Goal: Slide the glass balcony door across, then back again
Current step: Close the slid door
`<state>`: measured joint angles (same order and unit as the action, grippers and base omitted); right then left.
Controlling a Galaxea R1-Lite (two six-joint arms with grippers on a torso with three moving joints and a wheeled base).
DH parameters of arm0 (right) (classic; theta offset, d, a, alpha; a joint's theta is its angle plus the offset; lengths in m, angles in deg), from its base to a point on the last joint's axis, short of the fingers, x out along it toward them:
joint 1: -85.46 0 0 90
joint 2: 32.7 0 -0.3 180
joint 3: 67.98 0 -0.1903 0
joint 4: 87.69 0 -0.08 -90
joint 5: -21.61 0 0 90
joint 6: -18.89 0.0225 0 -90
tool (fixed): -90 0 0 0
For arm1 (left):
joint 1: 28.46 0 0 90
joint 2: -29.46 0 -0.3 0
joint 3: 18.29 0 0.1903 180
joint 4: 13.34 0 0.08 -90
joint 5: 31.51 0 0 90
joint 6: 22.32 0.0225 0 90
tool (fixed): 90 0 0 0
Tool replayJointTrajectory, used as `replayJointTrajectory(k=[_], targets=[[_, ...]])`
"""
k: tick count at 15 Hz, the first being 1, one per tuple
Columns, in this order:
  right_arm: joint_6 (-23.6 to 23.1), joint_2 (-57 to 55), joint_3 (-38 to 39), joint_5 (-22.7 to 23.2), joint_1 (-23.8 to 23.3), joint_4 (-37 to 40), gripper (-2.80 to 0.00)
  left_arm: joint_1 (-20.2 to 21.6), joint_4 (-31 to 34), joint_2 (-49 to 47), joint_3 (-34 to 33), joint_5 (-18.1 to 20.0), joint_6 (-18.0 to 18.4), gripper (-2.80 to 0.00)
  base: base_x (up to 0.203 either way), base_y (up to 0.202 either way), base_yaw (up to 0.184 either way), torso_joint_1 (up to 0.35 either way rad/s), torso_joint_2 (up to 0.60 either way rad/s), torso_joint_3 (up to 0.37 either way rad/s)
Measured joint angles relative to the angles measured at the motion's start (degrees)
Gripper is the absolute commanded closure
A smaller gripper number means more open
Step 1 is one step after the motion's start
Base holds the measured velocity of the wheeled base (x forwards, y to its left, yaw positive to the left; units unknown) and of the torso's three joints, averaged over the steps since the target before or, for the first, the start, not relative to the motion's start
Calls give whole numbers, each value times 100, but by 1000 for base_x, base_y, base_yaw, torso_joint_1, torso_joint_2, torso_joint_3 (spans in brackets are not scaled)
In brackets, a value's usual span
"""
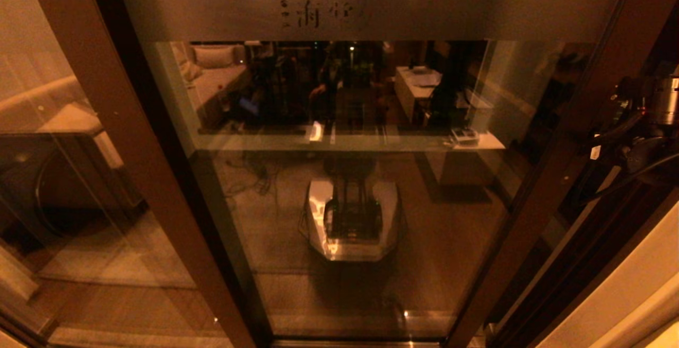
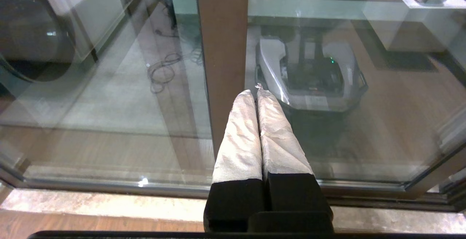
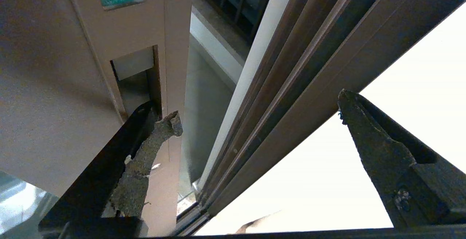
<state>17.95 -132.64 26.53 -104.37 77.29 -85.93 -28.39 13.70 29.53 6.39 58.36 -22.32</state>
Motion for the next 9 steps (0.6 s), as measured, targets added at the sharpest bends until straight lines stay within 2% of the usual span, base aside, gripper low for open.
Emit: replayJointTrajectory(k=[9], targets=[[-101,-23,-17,39,-227,-130,-280,0,-2,0,0,0,0,0,0,0,0,0,0,0]])
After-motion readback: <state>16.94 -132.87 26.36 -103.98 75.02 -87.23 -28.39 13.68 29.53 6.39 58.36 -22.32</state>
